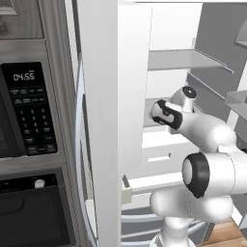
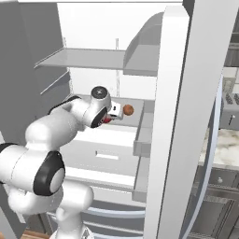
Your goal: Grab the onions from the fridge, place them in the blender, close the lid, and turn on the blender to create a marinade.
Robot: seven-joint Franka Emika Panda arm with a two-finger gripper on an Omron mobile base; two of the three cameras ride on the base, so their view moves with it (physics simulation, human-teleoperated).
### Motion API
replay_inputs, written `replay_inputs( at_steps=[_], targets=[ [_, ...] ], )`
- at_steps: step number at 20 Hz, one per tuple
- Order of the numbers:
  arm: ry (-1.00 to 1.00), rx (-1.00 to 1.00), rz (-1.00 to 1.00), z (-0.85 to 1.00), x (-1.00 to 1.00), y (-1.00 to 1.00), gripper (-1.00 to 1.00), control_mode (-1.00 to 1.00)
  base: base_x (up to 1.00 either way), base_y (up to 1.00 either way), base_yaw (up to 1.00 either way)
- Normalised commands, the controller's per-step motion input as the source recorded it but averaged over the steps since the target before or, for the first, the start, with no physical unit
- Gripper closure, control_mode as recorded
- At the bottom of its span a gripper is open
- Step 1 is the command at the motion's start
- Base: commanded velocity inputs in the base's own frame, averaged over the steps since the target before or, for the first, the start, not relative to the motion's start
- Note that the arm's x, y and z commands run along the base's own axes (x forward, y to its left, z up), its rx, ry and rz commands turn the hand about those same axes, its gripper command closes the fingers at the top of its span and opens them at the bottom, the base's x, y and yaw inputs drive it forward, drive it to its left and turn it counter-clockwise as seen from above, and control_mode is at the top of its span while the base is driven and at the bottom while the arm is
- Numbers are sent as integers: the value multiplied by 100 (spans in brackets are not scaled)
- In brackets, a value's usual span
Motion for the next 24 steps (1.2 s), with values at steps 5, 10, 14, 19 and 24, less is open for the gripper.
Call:
replay_inputs(
  at_steps=[5,10,14,19,24],
  targets=[
    [0,0,2,66,-100,0,100,-100,0,0,0],
    [-10,0,0,66,-96,0,100,-100,0,0,0],
    [-11,0,0,62,-94,0,100,-100,0,0,0],
    [-8,0,0,22,-71,0,100,-100,0,0,0],
    [3,0,-3,16,-17,0,100,-100,0,0,0]
  ],
)
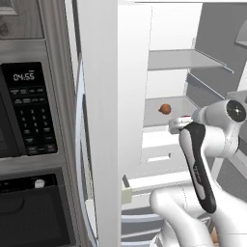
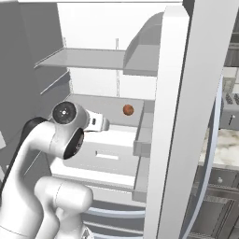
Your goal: Grab the onions from the fridge, place them in the blender, close the lid, and turn on the blender to create a marinade.
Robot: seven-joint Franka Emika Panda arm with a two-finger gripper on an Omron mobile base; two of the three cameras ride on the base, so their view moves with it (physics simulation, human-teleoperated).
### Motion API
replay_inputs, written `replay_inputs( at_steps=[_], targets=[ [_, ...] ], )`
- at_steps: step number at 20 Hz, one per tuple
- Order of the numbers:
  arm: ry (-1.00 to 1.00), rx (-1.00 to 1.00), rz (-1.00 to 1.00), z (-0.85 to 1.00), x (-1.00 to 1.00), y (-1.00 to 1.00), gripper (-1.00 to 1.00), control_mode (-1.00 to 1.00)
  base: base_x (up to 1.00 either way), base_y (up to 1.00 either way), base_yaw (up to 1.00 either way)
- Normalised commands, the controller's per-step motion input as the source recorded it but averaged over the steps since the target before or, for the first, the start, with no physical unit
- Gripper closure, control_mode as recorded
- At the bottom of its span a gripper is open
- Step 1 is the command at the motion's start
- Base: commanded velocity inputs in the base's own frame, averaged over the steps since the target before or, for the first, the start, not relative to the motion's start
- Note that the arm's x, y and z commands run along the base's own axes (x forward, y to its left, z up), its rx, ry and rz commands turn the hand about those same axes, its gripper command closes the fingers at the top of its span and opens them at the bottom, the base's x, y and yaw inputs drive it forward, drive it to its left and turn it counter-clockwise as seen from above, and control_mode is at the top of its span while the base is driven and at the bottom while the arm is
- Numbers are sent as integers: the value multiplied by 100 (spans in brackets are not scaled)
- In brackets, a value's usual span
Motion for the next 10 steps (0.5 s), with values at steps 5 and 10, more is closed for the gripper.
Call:
replay_inputs(
  at_steps=[5,10],
  targets=[
    [3,0,-1,15,-6,0,100,-100,0,0,0],
    [1,0,0,10,0,0,100,100,0,4,0]
  ],
)
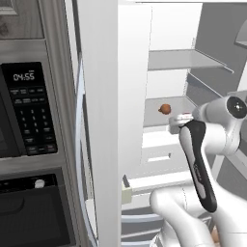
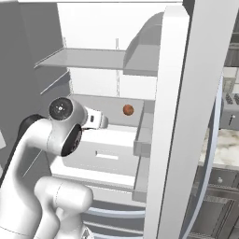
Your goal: Grab the onions from the fridge, place them in the blender, close the lid, and turn on the blender to create a marinade.
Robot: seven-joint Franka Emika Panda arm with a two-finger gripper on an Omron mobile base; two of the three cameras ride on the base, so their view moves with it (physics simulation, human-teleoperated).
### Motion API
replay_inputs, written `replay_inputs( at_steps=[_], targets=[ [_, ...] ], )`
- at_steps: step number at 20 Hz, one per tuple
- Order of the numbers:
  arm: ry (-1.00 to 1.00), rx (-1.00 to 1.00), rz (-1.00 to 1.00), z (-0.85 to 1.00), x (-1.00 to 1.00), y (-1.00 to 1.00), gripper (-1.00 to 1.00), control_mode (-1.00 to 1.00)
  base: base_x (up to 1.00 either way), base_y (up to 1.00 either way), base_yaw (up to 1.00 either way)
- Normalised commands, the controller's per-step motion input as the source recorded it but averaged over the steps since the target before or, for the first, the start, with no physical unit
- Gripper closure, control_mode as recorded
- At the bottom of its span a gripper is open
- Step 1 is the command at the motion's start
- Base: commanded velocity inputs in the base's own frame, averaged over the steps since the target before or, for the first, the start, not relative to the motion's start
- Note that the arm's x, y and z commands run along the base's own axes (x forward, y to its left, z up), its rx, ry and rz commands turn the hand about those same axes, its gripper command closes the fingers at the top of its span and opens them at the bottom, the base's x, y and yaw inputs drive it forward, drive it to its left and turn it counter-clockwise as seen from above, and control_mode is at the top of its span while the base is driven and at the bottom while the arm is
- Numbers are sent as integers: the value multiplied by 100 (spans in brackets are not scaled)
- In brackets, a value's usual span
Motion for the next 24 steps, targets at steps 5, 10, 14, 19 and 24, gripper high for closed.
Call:
replay_inputs(
  at_steps=[5,10,14,19,24],
  targets=[
    [0,0,0,0,0,0,100,100,-18,0,0],
    [0,0,0,0,0,0,100,100,-66,0,0],
    [0,0,0,0,0,0,100,100,-72,0,0],
    [0,0,0,0,0,0,100,100,-64,0,0],
    [0,0,0,0,0,0,100,100,-43,0,10]
  ],
)
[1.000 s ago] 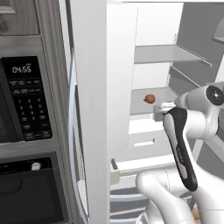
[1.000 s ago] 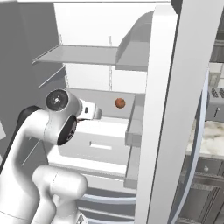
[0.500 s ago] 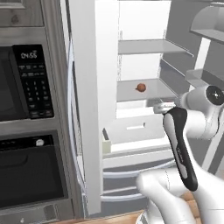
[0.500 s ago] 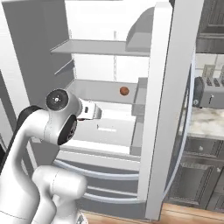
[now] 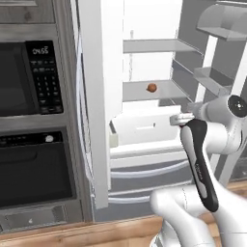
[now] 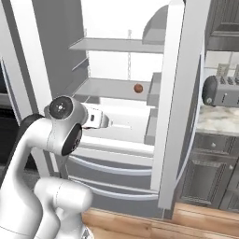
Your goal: Grab the onions from the fridge, place them in the blender, close the lid, and turn on the blender to create a marinade.
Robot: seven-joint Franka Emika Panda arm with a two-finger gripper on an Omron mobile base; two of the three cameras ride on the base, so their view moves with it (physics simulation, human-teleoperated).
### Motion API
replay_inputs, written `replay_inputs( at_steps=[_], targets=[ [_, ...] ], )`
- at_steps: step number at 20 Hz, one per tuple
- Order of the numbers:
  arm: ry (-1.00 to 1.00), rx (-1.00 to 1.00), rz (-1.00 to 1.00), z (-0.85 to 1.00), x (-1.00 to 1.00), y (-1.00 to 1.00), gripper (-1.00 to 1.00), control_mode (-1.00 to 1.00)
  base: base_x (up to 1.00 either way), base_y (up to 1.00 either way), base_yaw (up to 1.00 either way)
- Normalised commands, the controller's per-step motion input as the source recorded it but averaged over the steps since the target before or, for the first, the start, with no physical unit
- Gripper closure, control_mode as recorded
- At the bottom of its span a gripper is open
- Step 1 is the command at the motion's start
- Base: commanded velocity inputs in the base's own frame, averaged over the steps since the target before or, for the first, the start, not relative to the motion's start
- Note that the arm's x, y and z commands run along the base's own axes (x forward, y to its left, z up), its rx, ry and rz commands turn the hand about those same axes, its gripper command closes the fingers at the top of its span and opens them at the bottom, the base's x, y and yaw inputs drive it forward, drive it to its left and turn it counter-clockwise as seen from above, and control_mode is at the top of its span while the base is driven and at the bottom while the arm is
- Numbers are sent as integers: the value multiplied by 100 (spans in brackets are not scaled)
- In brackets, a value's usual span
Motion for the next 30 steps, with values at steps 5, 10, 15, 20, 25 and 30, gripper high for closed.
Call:
replay_inputs(
  at_steps=[5,10,15,20,25,30],
  targets=[
    [0,0,0,0,0,0,100,100,-39,0,21],
    [0,0,0,0,0,0,100,100,-43,0,31],
    [0,0,0,0,0,0,100,100,-43,0,52],
    [0,0,0,0,0,0,100,100,-46,0,61],
    [0,0,0,0,0,0,100,100,-38,5,65],
    [0,0,0,0,0,0,100,100,-4,15,73]
  ],
)
